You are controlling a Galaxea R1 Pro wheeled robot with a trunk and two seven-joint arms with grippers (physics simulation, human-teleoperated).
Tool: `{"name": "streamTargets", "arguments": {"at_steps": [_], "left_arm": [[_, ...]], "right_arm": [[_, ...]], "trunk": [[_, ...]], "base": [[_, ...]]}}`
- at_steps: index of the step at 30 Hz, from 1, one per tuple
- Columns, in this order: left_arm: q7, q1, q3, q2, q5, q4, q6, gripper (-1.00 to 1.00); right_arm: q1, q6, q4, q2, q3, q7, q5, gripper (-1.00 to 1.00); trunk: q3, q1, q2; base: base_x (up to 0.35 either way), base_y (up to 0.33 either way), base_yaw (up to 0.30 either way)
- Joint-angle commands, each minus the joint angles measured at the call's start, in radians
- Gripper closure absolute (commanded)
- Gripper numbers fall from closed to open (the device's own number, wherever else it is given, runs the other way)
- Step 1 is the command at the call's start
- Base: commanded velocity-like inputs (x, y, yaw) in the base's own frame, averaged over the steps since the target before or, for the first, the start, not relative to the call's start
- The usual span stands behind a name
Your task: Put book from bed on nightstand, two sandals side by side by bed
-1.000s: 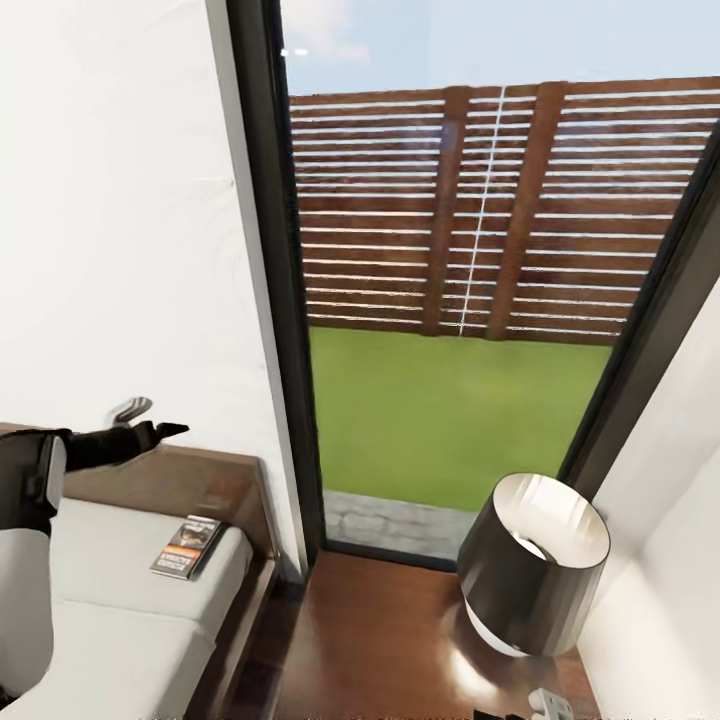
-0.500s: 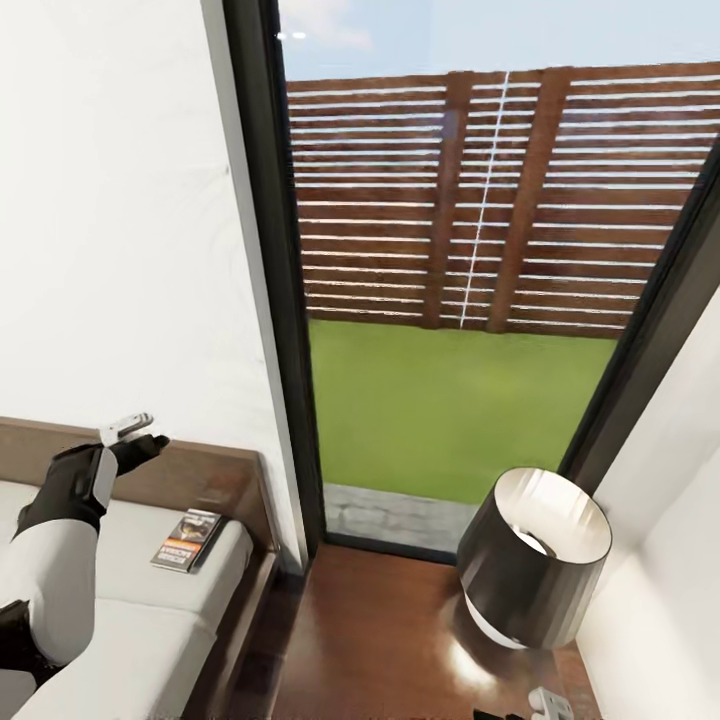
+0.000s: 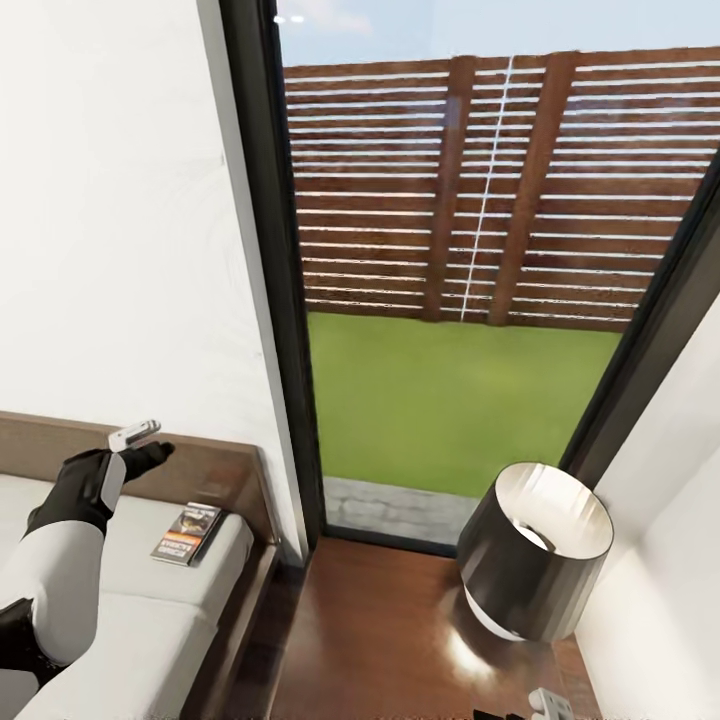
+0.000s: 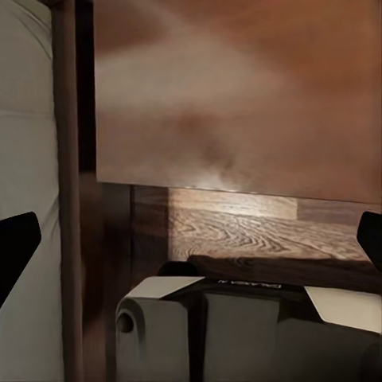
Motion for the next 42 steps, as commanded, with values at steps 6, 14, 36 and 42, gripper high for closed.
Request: {"name": "streamTargets", "arguments": {"at_steps": [6,14,36,42], "left_arm": [[-0.003,0.003,0.008,0.001,-0.015,0.018,-0.131,-1.00],[-0.002,0.006,0.011,0.030,-0.015,0.173,-0.265,-1.00],[-0.153,0.011,0.029,0.037,0.023,0.510,-0.416,-1.00],[-0.177,0.011,0.053,0.097,0.229,0.381,-0.210,-1.00]], "right_arm": [[-0.001,0.009,-0.002,-0.001,-0.008,0.006,0.004,-1.00],[-0.001,0.009,-0.002,-0.002,-0.008,0.006,0.003,-1.00],[-0.001,0.009,-0.002,-0.002,-0.008,0.007,0.002,-1.00],[-0.001,0.009,-0.003,-0.002,-0.008,0.007,0.002,-1.00]], "trunk": [[-0.012,0.001,-0.002],[-0.024,0.001,-0.002],[-0.057,0.001,-0.002],[-0.066,0.001,-0.002]], "base": [[0.000,0.000,0.000],[0.000,0.000,0.000],[0.000,0.000,0.000],[0.000,0.000,0.000]]}}
